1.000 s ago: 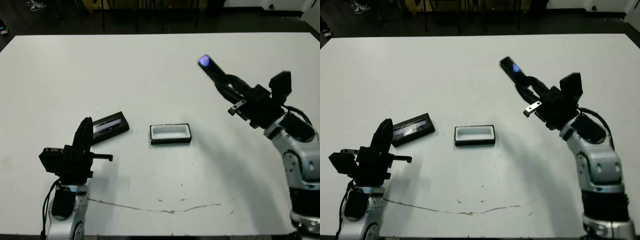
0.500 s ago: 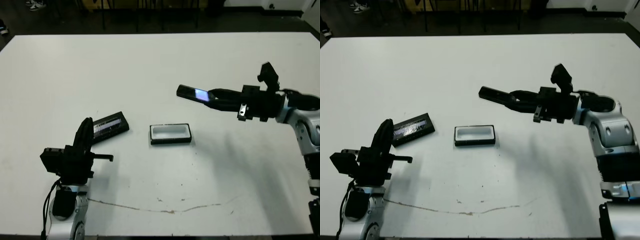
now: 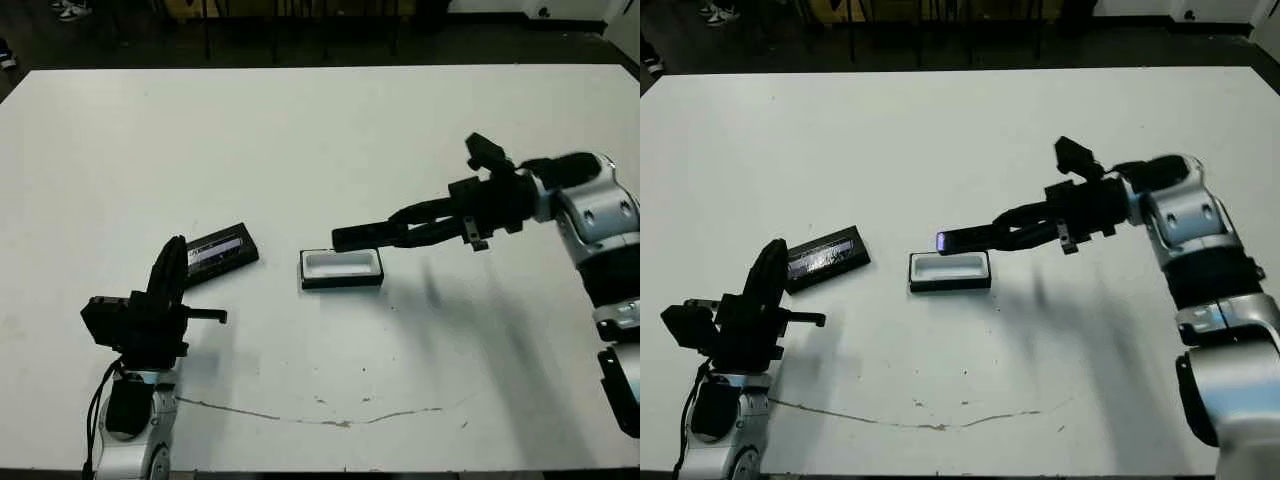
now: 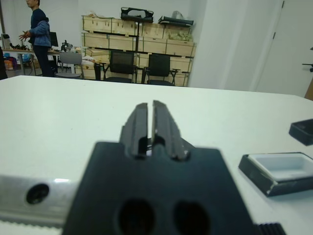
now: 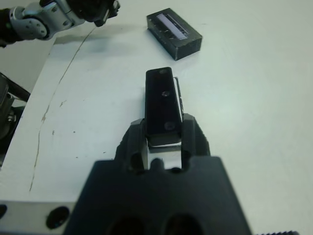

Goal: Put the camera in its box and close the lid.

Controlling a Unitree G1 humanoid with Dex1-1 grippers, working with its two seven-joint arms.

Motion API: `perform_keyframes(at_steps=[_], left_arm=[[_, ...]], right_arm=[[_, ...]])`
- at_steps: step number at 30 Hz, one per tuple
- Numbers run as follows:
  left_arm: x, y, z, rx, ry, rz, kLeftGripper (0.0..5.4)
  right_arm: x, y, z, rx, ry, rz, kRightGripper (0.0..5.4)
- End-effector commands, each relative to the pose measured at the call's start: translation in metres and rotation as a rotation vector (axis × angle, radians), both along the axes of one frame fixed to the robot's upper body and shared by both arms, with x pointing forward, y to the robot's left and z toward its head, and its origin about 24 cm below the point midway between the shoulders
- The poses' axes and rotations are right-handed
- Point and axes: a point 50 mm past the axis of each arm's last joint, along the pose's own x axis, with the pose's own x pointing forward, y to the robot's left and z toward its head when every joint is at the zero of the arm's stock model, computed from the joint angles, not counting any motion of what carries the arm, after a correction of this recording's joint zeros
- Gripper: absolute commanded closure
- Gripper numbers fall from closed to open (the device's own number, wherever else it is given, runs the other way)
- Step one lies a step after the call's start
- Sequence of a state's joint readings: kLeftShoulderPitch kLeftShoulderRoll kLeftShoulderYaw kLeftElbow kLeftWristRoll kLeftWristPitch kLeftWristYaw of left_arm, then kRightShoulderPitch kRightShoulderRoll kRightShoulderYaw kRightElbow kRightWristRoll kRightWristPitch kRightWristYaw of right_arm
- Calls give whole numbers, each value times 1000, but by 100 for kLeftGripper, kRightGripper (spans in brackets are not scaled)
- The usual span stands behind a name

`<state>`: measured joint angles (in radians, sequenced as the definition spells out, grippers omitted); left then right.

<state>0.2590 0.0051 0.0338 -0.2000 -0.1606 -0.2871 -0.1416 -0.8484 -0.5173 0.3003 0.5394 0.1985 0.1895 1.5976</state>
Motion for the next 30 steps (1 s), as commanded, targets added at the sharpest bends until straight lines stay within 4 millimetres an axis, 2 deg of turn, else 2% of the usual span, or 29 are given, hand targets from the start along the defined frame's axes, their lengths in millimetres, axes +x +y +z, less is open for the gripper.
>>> perform_keyframes(at_steps=[1,11,21,30], left_arm=[[-6,2,-8,-1,56,17,540],[-7,1,-9,6,56,17,540],[-8,1,-9,2,70,19,540],[-7,0,-8,-6,66,9,540]], right_arm=[[2,6,-2,-48,-8,24,500],[8,13,-14,-104,26,4,500],[13,9,-21,-126,17,-40,500],[12,13,-27,-138,44,-4,500]])
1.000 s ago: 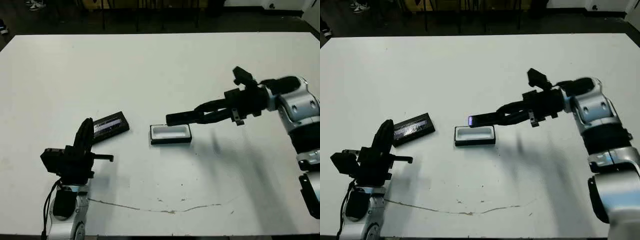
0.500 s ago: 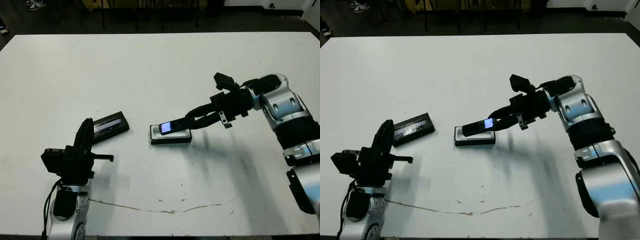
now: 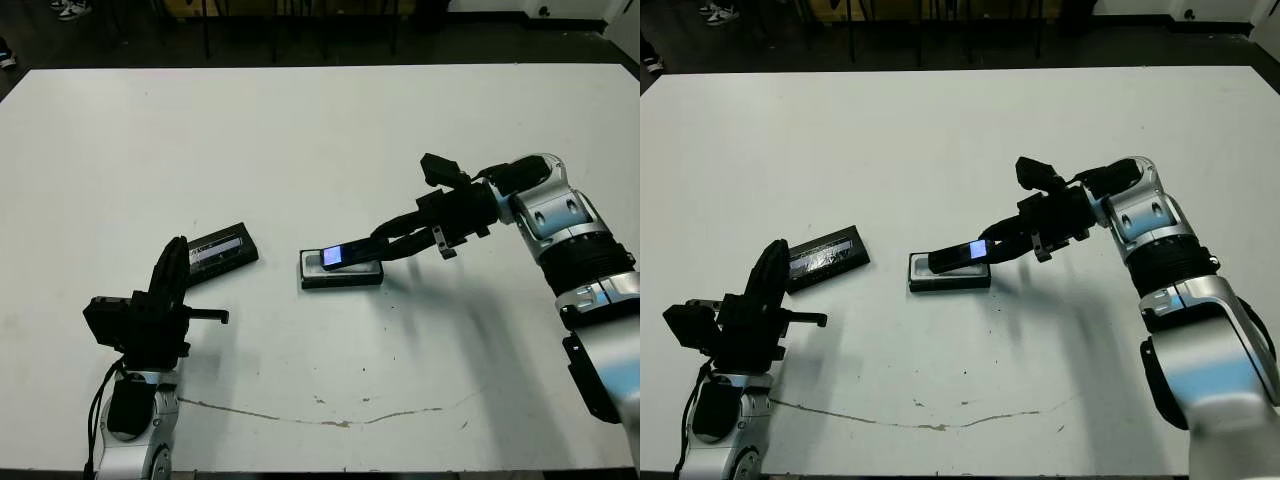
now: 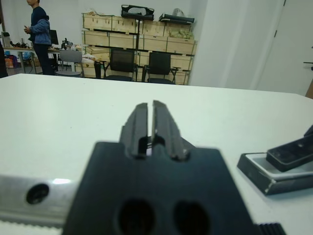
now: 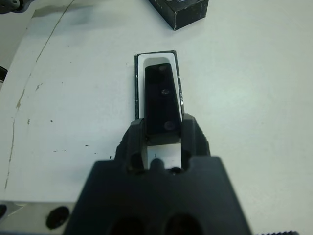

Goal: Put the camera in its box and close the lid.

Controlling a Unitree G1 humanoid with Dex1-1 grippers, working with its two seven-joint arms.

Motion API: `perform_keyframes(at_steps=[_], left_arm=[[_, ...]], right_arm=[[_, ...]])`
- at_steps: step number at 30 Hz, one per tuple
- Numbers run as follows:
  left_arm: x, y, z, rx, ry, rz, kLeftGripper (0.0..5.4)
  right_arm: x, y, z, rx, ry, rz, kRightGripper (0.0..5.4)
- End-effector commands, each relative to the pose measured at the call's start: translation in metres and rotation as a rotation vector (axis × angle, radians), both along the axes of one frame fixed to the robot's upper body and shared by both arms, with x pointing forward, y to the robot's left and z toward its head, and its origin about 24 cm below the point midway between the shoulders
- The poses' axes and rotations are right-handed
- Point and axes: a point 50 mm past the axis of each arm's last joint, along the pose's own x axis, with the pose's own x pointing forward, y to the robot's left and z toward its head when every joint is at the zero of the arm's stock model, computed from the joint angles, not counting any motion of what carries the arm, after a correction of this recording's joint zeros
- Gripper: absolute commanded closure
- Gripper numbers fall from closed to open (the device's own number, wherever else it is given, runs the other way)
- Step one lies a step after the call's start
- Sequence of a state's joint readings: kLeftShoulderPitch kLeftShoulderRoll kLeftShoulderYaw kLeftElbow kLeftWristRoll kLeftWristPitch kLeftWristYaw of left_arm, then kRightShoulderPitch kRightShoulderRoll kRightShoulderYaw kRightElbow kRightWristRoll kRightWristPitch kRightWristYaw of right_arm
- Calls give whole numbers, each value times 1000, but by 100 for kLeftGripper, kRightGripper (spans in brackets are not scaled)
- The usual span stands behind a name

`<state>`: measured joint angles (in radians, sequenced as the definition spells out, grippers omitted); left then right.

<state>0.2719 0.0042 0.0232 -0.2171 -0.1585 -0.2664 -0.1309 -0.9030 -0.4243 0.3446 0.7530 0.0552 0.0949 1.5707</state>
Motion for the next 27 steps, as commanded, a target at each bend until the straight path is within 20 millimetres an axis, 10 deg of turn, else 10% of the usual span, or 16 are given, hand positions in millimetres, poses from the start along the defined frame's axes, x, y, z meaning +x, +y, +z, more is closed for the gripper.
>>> perform_keyframes(at_steps=[1,27], left_arm=[[-6,2,-8,1,49,10,540],[-6,1,-10,-1,52,14,540]], right_arm=[[1,4,-1,-34,14,18,500],[-6,33,-17,-83,5,84,500]])
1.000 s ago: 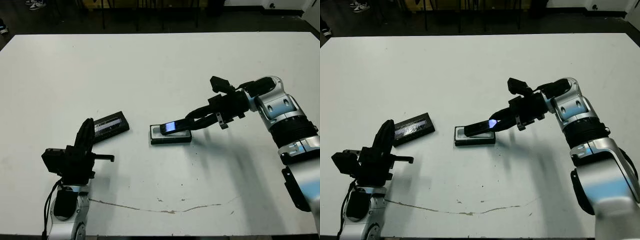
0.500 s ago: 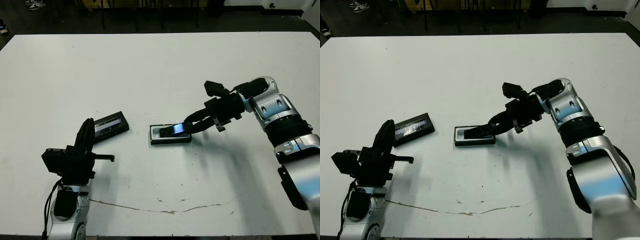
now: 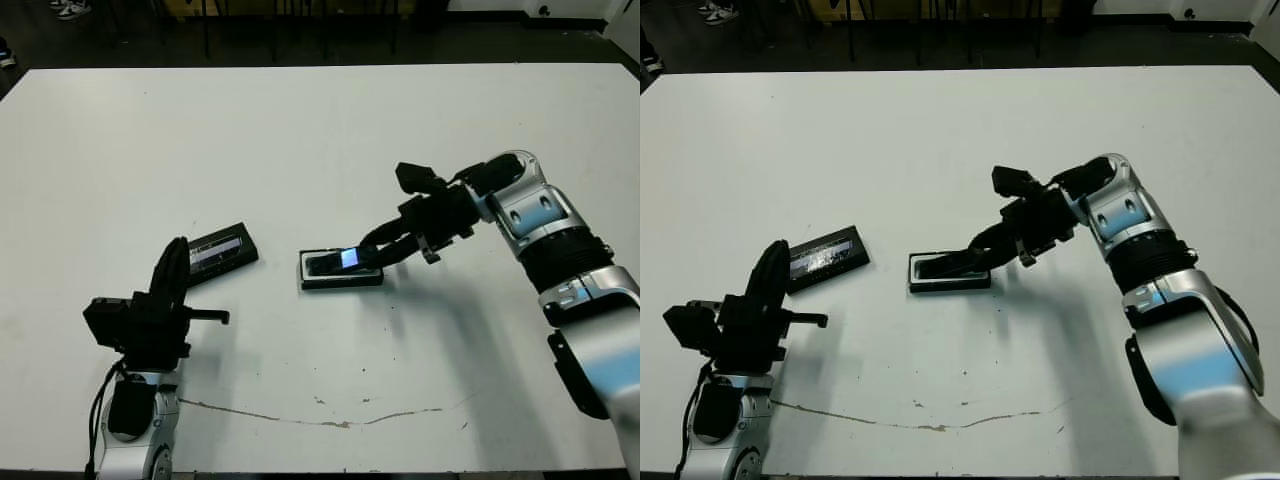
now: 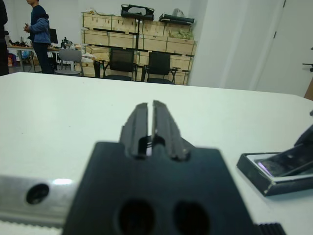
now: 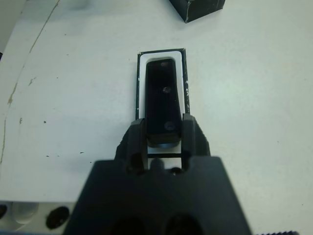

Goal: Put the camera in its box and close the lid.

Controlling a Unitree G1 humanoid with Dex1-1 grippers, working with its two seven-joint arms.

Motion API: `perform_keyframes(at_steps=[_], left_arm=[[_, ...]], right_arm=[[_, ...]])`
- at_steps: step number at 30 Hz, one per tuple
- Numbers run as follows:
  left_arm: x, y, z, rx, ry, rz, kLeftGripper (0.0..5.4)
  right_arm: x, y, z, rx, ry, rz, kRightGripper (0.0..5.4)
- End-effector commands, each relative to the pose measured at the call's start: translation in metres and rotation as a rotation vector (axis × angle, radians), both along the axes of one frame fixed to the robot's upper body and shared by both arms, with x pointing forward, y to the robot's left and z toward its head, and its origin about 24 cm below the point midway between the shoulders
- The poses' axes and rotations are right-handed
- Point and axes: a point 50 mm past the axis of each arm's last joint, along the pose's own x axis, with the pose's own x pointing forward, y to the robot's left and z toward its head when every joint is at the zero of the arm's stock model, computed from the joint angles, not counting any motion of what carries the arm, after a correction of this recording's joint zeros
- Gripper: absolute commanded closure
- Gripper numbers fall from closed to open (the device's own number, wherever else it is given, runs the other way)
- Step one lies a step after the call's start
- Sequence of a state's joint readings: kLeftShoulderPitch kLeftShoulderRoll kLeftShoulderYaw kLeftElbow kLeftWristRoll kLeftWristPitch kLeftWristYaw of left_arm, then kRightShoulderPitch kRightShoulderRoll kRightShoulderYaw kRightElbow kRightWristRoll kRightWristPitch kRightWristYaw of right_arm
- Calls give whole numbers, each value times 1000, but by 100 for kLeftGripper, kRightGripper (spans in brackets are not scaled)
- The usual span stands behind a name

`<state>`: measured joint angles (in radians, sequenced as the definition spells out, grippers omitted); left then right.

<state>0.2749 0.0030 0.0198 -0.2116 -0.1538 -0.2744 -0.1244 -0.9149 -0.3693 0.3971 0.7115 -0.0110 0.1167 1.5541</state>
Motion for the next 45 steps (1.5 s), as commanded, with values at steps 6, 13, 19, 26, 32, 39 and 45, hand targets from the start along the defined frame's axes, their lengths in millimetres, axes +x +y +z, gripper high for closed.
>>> perform_keyframes(at_steps=[6,13,19,26,32,39,45], left_arm=[[-6,2,-9,1,43,13,540],[-6,1,-9,-14,62,16,540],[-6,1,-8,16,52,15,540],[-5,2,-8,-3,47,16,540],[-5,1,-7,1,57,23,540],[-4,2,-7,15,43,21,540],[-5,5,-5,44,39,26,540]], right_arm=[[-9,11,-18,-21,-26,27,500],[-10,7,-19,-15,-35,-3,500],[-5,-3,-2,15,-95,46,417],[2,-22,24,77,-185,-34,290],[1,-36,40,103,-235,-68,187],[0,-49,50,193,-235,-199,65],[-21,-47,32,419,-453,-653,12]])
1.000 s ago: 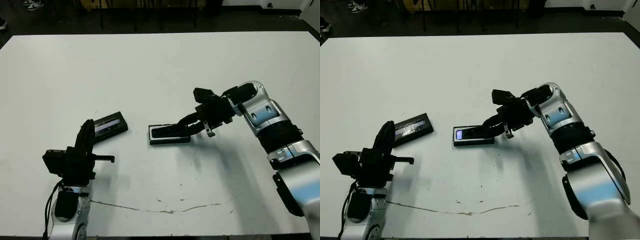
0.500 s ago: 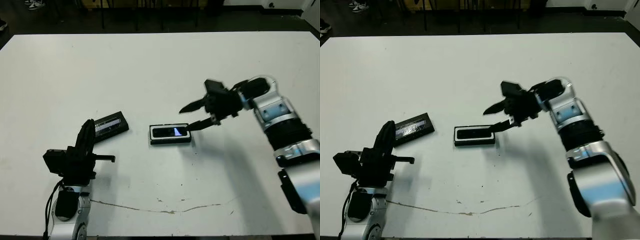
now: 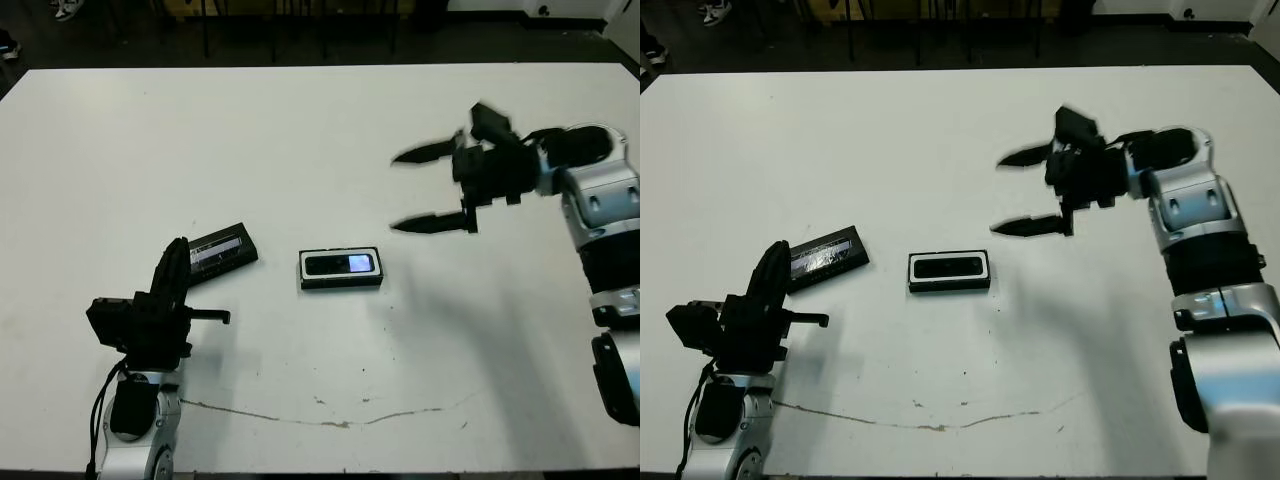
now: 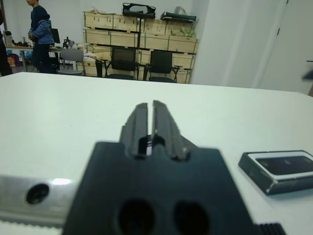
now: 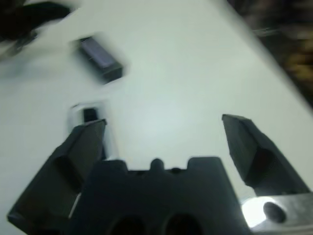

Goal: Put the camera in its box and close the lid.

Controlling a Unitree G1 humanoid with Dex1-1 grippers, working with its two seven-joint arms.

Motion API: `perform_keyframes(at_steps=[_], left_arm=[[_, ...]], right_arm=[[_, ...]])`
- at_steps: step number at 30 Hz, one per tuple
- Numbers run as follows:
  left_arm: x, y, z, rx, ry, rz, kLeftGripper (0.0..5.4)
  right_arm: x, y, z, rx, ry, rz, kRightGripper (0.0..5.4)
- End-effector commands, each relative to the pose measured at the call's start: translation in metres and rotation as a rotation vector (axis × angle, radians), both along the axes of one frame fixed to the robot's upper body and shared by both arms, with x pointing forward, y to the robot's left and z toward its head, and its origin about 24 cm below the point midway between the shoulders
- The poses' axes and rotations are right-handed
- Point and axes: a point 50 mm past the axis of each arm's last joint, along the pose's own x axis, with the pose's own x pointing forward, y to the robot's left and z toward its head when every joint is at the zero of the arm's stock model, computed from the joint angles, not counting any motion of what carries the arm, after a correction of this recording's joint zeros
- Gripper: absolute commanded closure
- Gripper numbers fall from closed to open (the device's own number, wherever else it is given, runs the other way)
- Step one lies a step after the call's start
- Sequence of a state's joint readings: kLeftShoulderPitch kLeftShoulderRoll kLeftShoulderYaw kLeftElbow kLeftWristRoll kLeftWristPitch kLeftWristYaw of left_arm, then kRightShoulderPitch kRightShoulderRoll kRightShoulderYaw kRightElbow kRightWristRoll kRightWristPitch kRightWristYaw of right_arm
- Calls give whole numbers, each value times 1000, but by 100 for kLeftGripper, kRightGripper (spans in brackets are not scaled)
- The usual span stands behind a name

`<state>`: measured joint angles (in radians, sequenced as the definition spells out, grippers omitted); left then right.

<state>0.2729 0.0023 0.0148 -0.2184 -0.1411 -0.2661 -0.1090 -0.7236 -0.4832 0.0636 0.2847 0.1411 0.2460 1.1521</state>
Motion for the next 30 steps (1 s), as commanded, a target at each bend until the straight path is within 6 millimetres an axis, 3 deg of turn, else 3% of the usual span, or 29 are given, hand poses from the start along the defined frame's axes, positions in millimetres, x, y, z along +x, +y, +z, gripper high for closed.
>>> perform_keyframes(at_steps=[1,5,11,18,23,30], left_arm=[[-6,8,-5,48,30,17,540],[-5,26,14,113,-30,-7,540],[-5,55,73,315,-125,-136,540],[17,72,123,543,-76,-293,440],[45,75,140,633,32,-484,350],[82,66,125,596,175,-698,219]], right_arm=[[-23,1,-31,152,-71,-227,21],[-53,1,-49,166,-113,-307,90],[-82,-14,-62,182,-105,-327,199],[-90,-27,-65,168,-64,-341,326],[-88,-29,-66,192,-38,-336,416],[-88,-28,-66,182,-42,-342,540]])
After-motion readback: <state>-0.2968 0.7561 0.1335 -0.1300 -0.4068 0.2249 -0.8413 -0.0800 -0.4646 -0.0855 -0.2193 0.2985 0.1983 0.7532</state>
